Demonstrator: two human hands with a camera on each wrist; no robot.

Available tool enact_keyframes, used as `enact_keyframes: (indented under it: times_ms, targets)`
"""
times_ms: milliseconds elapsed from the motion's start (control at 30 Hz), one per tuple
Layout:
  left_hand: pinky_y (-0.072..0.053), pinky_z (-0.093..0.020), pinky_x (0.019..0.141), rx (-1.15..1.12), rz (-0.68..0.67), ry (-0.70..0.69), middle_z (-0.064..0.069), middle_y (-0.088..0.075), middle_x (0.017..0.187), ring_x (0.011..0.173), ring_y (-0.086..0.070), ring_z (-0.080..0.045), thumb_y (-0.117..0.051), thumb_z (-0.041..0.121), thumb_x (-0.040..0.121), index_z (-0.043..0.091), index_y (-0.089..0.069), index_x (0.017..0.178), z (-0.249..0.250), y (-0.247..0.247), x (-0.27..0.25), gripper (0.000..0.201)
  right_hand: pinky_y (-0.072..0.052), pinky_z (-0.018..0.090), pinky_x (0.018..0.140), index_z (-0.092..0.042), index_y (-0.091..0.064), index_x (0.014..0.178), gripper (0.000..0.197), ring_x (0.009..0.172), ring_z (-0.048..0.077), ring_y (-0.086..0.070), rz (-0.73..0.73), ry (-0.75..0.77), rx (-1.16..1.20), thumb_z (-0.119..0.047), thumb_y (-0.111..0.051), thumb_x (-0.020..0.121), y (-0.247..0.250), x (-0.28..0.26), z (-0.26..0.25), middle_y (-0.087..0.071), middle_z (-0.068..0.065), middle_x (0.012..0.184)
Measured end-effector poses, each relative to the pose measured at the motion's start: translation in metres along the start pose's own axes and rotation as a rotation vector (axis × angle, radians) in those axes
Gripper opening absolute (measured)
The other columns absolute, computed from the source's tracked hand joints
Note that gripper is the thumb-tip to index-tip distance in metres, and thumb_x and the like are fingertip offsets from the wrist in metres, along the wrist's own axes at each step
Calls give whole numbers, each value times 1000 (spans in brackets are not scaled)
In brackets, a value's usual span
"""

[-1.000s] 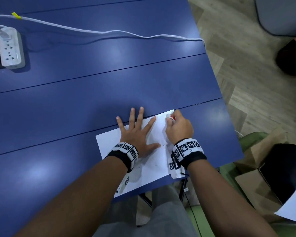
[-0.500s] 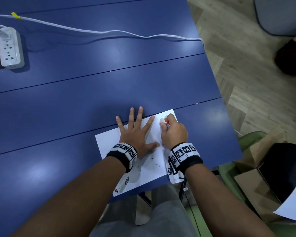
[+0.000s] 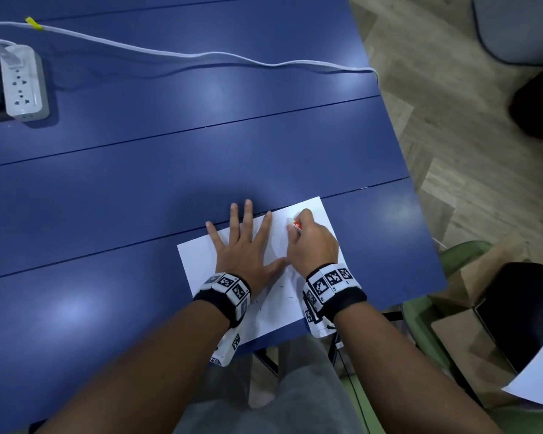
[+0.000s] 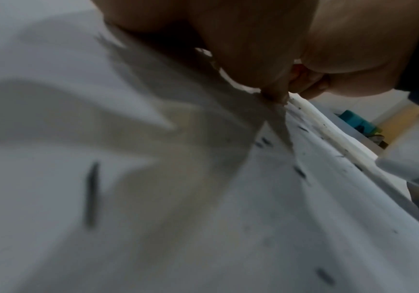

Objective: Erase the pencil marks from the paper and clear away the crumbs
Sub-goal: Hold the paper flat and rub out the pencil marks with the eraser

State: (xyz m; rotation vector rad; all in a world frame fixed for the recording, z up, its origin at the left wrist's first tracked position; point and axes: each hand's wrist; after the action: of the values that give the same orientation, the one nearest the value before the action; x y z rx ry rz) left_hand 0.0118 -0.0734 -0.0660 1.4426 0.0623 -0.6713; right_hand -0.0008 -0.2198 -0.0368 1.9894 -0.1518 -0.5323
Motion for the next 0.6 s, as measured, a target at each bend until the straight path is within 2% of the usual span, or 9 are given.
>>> enact_keyframes:
  times_ms: [67, 100, 200, 300, 367, 467, 533, 600]
  targets:
    - [13, -76, 110, -3, -4, -3, -7, 32, 164, 149, 31, -33, 7, 89, 75, 33, 13, 159, 0, 0, 0, 102, -40, 33, 60, -16, -43, 103, 17, 76, 30, -60, -28, 34, -31, -33, -45, 99, -1, 1, -3, -62, 3, 78]
    - [13, -76, 109, -2, -4, -4, -7, 31, 164, 149, 31, -33, 5, 90, 76, 33, 13, 159, -1, -1, 0, 102, -40, 33, 60, -16, -44, 103, 18, 77, 30, -60, -29, 24, -37, -33, -46, 98, -1, 3, -3, -59, 2, 76]
    - [13, -76, 110, 10, -8, -2, -8, 32, 164, 149, 31, -34, -5, 91, 79, 33, 16, 158, -1, -2, 1, 100, -39, 33, 60, -16, -45, 101, 17, 77, 32, -60, -5, -49, -2, -33, -48, 97, 0, 6, -4, -53, -1, 72]
    - [11, -77, 109, 10, -39, 6, -8, 36, 162, 149, 32, -34, -20, 87, 83, 35, 18, 157, -1, -1, 4, 99, -40, 33, 62, -17, -46, 99, 16, 76, 33, -60, -60, 18, 12, -32, -48, 96, -6, -4, -17, -57, 4, 73]
    - [11, -77, 109, 12, -45, 1, -8, 36, 161, 149, 32, -35, -14, 88, 79, 35, 20, 156, -1, 0, 5, 100, -43, 34, 63, -16, -46, 99, 17, 77, 33, -60, -60, 44, -11, -33, -48, 97, -6, -3, -19, -62, 6, 76]
    - [12, -77, 110, 17, -29, -5, -8, 35, 162, 149, 31, -35, -3, 92, 75, 33, 22, 156, -1, -1, 3, 103, -44, 33, 61, -18, -48, 98, 15, 73, 30, -60, 20, -70, 29, -32, -49, 96, 0, 10, -12, -58, 2, 72]
    - [11, -77, 109, 13, -31, -4, -8, 35, 162, 149, 31, -35, -9, 92, 77, 34, 20, 157, -3, -2, 3, 103, -40, 31, 60, -18, -48, 96, 14, 71, 30, -58, 13, -96, 61, -32, -50, 96, -2, 9, -16, -57, 2, 71]
    - [12, -77, 110, -7, -43, 1, -7, 35, 162, 149, 31, -35, -12, 91, 76, 35, 18, 157, -3, -2, 5, 104, -42, 32, 61, -18, -48, 96, 14, 71, 30, -57, -41, -29, 68, -32, -50, 95, -7, 3, -22, -56, 2, 71]
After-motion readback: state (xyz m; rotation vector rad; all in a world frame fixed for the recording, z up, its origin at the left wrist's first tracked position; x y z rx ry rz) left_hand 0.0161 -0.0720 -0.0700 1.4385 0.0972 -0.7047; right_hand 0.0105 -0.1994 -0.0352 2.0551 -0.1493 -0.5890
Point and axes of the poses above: each hand's wrist, its own x-axis towards the middle knuckle, its own y-axis out of the back of the hand, z = x × y
